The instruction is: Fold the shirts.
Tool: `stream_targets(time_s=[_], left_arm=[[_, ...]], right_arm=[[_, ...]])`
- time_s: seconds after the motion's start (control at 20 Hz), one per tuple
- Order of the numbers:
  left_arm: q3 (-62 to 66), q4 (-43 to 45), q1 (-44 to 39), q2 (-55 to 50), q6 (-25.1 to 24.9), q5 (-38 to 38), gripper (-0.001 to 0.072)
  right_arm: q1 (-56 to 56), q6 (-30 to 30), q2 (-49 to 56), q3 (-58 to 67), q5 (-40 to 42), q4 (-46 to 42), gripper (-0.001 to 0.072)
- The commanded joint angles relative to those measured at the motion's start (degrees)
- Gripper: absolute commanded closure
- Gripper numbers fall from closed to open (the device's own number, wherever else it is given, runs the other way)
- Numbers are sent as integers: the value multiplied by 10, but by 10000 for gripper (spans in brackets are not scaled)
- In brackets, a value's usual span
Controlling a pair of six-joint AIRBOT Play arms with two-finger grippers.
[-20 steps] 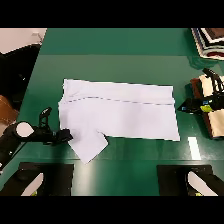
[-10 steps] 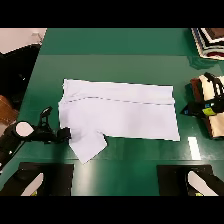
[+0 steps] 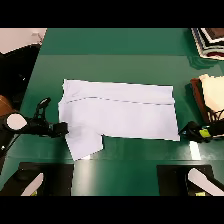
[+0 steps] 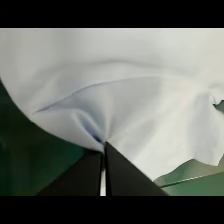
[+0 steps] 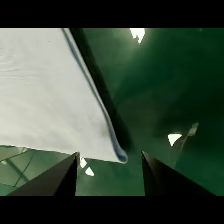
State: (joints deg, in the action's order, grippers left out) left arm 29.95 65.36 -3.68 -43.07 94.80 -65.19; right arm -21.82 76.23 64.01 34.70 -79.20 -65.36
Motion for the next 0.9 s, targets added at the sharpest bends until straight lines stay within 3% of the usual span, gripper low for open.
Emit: stream_targets(time_s=[0.0, 0.1, 0.15, 0.2, 0.35, 0.55, 0.65, 0.85], left_arm=[[6, 2, 0, 0, -5, -4, 685], [8, 10, 0, 0, -23, -37, 685], [13, 34, 0, 0, -22, -72, 686], [20, 54, 0, 4, -22, -104, 686], [26, 74, 0, 75, -1, -162, 687], [40, 33, 0, 144, 14, -258, 686], [66, 38, 0, 131, 11, -233, 686], [130, 80, 0, 17, -24, -69, 684]], right_arm=[[37, -9, 47, -11, 10, 27, 333], [70, -9, 52, 3, 7, 21, 467], [85, -9, 44, 9, 1, 8, 601], [98, -9, 30, 14, -6, -13, 690], [114, -9, -43, 23, -54, -85, 695], [114, -9, -151, 44, -118, -97, 696], [115, -6, -170, 84, -97, -91, 697], [169, -6, -85, 187, -49, -92, 697]])
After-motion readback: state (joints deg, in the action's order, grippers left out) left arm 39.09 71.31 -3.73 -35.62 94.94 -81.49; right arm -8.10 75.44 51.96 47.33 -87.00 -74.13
